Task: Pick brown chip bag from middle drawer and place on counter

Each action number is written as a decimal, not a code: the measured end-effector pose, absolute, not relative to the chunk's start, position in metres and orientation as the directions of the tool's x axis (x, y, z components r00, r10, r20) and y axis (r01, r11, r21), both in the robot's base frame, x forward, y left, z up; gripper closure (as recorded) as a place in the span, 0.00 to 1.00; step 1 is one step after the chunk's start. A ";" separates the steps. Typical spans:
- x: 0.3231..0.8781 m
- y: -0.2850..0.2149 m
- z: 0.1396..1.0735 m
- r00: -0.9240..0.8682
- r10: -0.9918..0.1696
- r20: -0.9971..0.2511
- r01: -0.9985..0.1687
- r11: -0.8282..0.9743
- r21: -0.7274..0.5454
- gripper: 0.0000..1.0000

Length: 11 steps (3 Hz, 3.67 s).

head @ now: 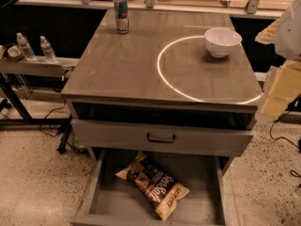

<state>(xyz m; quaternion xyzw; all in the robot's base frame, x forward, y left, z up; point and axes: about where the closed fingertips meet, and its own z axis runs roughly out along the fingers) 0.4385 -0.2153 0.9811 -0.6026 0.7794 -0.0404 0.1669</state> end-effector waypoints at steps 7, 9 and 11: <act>0.365 -0.272 0.704 -0.416 -0.809 -0.416 -0.903 0.423 0.081 0.00; 0.395 -0.228 0.589 -0.463 -0.684 -0.564 -0.876 0.450 0.172 0.00; 0.400 -0.218 0.527 -0.536 -0.623 -0.570 -0.833 0.501 0.235 0.00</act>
Offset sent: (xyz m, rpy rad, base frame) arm -0.0293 -0.0584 -0.1157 0.0852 0.1699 -0.0695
